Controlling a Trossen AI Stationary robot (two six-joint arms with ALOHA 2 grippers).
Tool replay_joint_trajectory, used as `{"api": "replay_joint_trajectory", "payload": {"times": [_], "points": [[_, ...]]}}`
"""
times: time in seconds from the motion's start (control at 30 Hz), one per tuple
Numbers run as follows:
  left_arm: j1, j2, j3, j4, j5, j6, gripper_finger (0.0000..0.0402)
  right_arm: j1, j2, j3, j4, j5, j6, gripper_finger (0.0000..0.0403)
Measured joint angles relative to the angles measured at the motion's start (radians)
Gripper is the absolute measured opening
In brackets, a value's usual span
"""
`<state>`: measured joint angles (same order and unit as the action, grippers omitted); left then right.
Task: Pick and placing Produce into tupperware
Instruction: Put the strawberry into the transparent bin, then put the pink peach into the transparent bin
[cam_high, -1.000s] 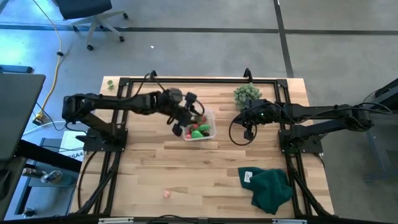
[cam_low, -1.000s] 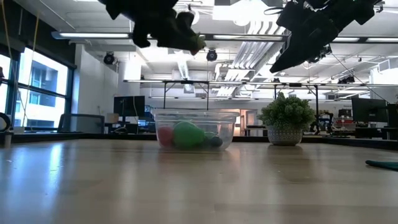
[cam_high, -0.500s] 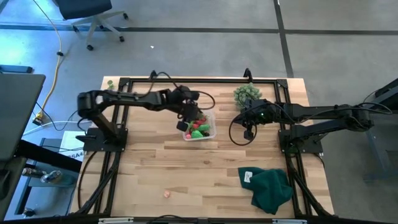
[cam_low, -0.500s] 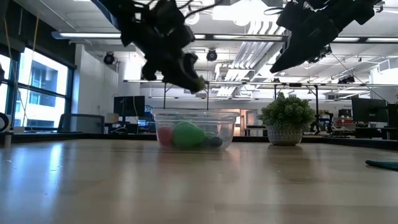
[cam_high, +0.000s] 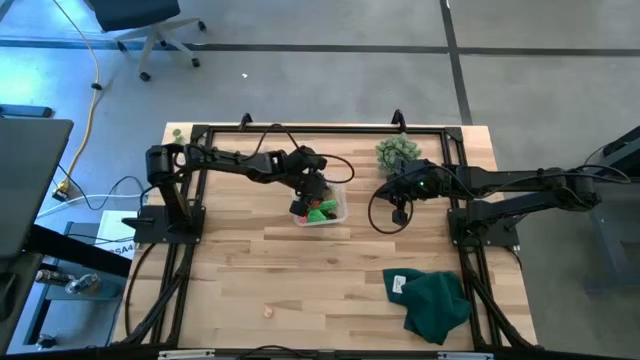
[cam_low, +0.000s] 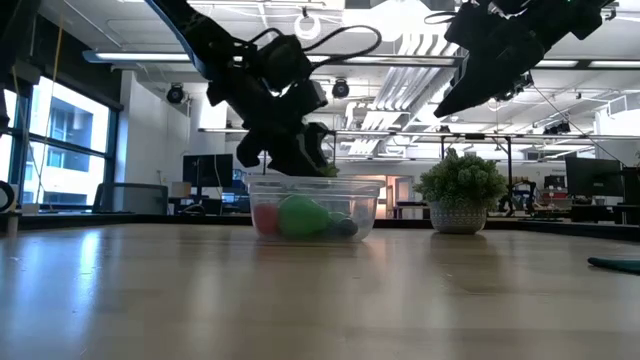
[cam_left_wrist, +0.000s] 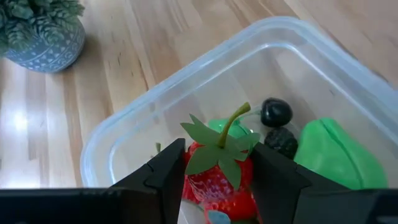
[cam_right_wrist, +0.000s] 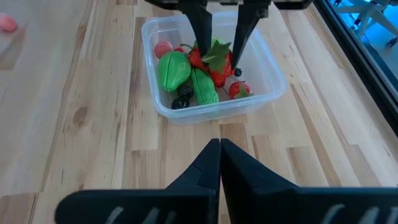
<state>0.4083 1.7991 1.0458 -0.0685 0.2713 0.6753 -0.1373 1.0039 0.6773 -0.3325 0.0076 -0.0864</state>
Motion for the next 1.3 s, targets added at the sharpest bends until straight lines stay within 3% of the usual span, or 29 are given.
{"api": "replay_joint_trajectory", "payload": {"times": [0.6,1.07,1.3], "points": [[-0.01,0.009,0.0,-0.003,0.031,-0.03,0.0155,0.0,0.0,0.0,0.0,0.0,0.0,0.0002],[-0.037,0.006,0.0,-0.01,0.024,-0.055,0.0243,0.0,0.0,0.0,0.0,0.0,0.0,0.0002],[-0.036,-0.1,0.0,-0.109,0.111,-0.056,0.0222,0.0,0.0,0.0,0.0,0.0,0.0,0.0002]]}}
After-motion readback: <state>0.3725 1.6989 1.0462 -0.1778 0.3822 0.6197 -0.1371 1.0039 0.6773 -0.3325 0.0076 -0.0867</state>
